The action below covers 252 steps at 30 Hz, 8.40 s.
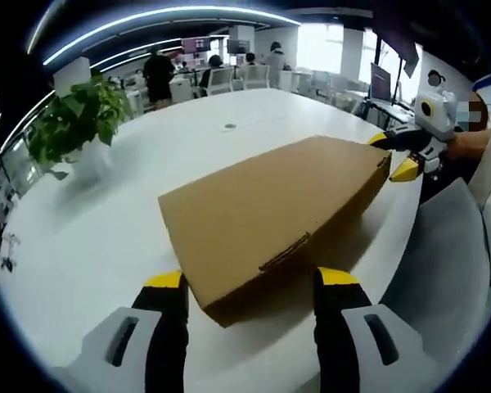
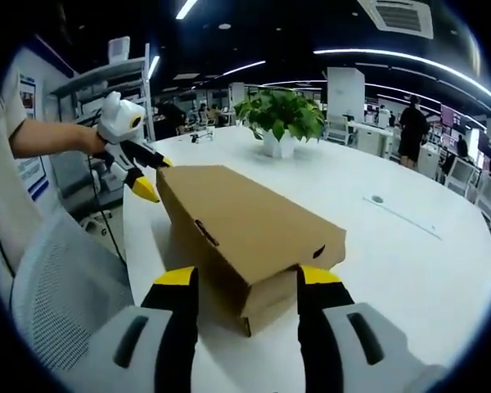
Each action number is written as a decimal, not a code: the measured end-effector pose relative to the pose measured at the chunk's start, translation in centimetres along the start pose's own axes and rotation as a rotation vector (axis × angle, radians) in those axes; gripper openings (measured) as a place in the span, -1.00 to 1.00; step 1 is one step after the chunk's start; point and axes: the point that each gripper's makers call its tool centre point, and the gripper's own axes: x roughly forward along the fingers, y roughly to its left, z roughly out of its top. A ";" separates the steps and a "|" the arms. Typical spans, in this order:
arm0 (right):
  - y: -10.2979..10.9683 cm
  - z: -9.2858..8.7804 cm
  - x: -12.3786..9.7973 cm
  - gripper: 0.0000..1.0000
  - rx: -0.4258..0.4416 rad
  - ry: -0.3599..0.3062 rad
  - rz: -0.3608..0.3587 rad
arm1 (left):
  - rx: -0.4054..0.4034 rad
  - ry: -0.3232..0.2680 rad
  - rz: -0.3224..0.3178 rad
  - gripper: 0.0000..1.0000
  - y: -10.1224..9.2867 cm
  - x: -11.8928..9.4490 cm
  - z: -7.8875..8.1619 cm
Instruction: Operate the shoe box by opening the lid, removing the specified soft item, and placing it in the target area until the item is outside and the box remains undamaged.
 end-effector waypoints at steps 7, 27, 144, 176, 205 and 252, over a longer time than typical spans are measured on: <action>-0.3 1.7 -0.4 -0.06 -0.021 -0.029 -0.009 | 0.025 -0.043 0.001 0.31 0.0 -1.0 1.7; -3.1 5.9 -0.3 -0.12 -0.051 -0.096 -0.056 | 0.034 -0.150 0.090 0.04 2.9 -1.9 6.7; -14.3 3.3 6.2 -1.00 0.063 0.065 -0.282 | -0.127 -0.161 0.327 -0.86 13.3 6.1 8.9; -16.4 3.1 8.2 -0.94 0.141 0.099 -0.277 | -0.176 -0.127 0.318 -0.97 14.2 8.7 8.6; -17.3 2.1 9.2 -0.89 0.218 0.115 -0.280 | -0.221 -0.058 0.321 -0.96 14.7 10.2 8.0; -16.3 3.3 7.9 -0.78 0.124 0.083 -0.278 | -0.219 -0.063 0.329 -0.89 13.9 8.7 8.1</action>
